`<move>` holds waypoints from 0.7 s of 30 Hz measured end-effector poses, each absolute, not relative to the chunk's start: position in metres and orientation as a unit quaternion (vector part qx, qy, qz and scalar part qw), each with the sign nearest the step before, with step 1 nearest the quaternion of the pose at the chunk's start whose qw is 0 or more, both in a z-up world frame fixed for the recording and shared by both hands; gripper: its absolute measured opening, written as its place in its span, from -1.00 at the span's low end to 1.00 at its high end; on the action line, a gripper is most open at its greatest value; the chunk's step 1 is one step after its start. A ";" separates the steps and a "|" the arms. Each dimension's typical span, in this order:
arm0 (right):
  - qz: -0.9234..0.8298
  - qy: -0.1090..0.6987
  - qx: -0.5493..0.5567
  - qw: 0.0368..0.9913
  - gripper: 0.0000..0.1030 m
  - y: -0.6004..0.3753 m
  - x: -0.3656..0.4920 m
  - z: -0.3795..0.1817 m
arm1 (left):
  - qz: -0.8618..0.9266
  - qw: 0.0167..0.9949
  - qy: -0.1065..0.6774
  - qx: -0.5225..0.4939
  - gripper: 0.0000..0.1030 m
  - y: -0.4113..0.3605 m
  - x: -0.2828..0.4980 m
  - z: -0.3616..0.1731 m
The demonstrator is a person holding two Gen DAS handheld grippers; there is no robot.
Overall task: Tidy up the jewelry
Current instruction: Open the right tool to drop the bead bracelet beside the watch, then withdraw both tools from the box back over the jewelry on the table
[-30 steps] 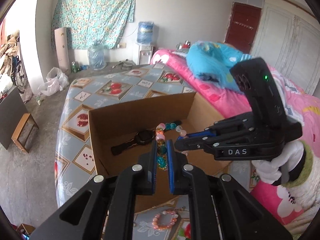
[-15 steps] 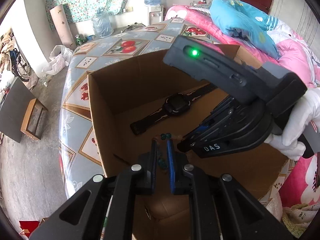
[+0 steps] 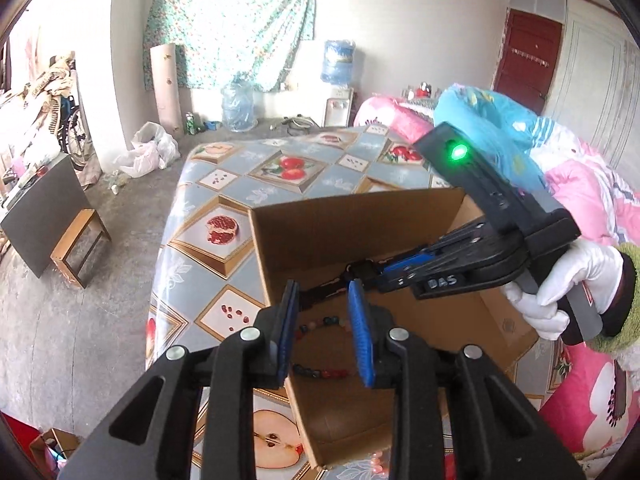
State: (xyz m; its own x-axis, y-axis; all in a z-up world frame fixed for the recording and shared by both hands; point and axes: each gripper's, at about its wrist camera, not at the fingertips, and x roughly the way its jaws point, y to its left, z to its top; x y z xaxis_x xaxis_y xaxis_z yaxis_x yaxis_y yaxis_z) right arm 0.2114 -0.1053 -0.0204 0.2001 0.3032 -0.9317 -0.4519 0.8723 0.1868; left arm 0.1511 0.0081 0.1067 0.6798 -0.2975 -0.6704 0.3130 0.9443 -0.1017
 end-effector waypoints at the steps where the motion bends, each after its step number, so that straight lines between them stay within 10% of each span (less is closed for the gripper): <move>1: 0.247 0.563 -0.057 0.787 -0.67 -0.112 0.203 -0.007 | -0.162 0.921 0.353 0.002 -0.49 0.015 0.144 0.112; 12: 0.276 0.363 0.009 0.890 -0.64 -0.180 0.068 0.045 | -0.121 0.940 0.319 -0.014 -0.32 0.051 0.050 0.094; 21: 0.288 0.429 0.101 0.850 -0.64 -0.179 0.017 -0.030 | -0.146 0.903 0.402 -0.029 -0.31 0.029 0.031 0.021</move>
State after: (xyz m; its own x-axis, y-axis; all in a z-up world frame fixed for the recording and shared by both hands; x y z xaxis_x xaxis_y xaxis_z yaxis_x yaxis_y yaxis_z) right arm 0.0170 -0.1787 -0.0299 0.4651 0.5768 -0.6715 -0.4040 0.8133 0.4188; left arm 0.0313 0.0289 0.0205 0.6335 -0.2877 -0.7182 0.2406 0.9555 -0.1705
